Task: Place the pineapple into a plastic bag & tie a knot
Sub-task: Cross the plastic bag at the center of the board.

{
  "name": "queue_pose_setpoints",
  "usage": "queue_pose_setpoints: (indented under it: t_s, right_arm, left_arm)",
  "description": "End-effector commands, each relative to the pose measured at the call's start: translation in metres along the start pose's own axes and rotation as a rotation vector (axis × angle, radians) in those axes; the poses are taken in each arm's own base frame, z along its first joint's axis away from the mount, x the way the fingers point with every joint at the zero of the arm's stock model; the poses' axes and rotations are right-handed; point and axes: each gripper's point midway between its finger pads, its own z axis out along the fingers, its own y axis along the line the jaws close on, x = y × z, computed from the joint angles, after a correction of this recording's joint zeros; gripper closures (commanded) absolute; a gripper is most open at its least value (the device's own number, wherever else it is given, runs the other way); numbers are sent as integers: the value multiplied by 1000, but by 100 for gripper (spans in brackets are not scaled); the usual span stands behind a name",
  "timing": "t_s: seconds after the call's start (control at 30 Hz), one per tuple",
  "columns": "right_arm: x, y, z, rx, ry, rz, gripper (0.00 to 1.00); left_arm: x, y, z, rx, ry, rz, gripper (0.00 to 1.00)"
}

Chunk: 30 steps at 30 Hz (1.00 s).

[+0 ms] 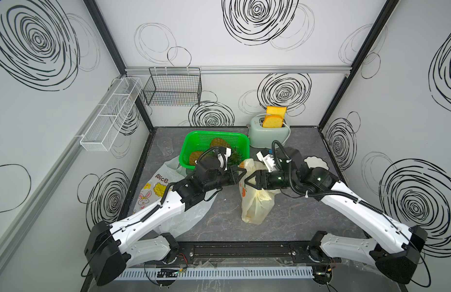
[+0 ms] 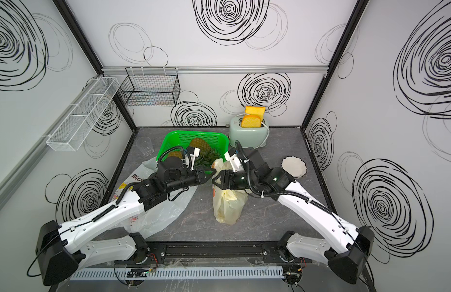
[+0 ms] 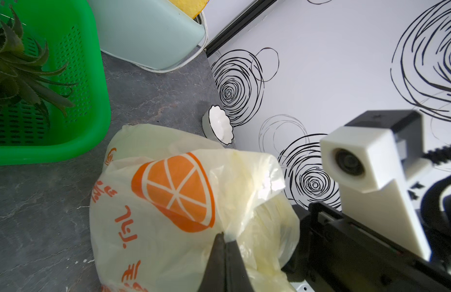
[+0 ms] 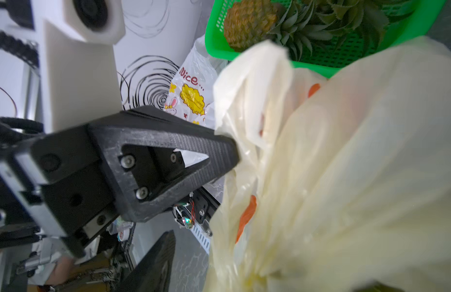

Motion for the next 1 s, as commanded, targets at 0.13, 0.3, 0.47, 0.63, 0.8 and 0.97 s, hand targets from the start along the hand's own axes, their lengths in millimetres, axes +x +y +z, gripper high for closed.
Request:
queue_pose_setpoints:
  t_s: [0.13,0.3,0.47,0.63,0.8,0.97]
  right_arm:
    - [-23,8,-16,-121,-153,263,38]
    - [-24,-4,-8,-93,-159,345,41]
    - [-29,-11,-2,-78,-182,388,49]
    - [-28,-21,5,-36,-177,410,58]
    - [-28,-28,12,-20,-178,420,66]
    - [-34,-21,16,-65,-184,394,91]
  left_arm:
    - [-1,-6,-11,43,-39,30,100]
    - [3,-8,-13,69,-36,46,100]
    - [6,-13,-14,86,-27,63,100]
    - [7,-14,-18,90,-30,70,100]
    - [10,-17,-23,95,-24,90,100]
    - [18,-10,-25,61,4,108,100]
